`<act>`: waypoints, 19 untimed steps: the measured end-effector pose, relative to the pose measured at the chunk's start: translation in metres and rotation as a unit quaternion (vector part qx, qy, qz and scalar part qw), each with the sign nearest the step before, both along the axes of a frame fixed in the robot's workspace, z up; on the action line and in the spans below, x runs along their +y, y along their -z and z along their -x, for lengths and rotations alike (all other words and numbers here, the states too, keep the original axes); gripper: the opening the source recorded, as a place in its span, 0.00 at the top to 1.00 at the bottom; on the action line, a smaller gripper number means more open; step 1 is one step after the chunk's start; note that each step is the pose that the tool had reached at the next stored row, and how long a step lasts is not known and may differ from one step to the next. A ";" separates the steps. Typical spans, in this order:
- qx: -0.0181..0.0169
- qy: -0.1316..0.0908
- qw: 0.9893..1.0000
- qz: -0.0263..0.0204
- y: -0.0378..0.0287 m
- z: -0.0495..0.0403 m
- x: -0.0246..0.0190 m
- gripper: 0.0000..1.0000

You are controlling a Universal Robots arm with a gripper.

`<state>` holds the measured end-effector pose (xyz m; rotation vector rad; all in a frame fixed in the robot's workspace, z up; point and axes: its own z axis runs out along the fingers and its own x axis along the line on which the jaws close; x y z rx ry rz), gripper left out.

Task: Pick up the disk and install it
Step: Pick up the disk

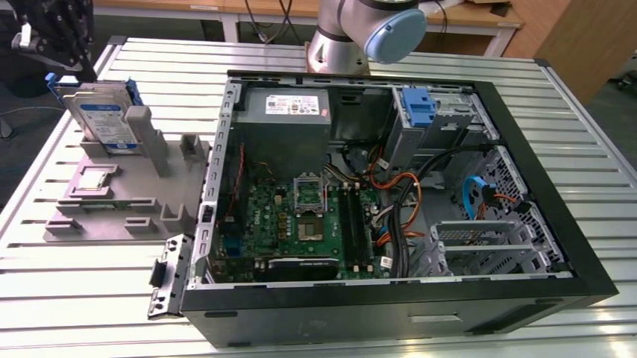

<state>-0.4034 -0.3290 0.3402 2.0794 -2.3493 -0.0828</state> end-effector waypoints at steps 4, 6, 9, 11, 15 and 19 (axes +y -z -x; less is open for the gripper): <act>-0.001 -0.003 1.000 -0.002 0.0011 0.0000 0.0004 0.89; -0.002 -0.004 1.000 -0.003 0.0022 0.0002 0.0005 0.89; -0.002 -0.004 1.000 -0.004 0.0029 0.0004 0.0007 0.89; -0.002 -0.004 1.000 -0.004 0.0030 0.0005 0.0008 0.89; -0.002 -0.004 1.000 -0.004 0.0035 0.0010 0.0010 0.89; -0.002 -0.005 1.000 -0.004 0.0035 0.0014 0.0016 0.89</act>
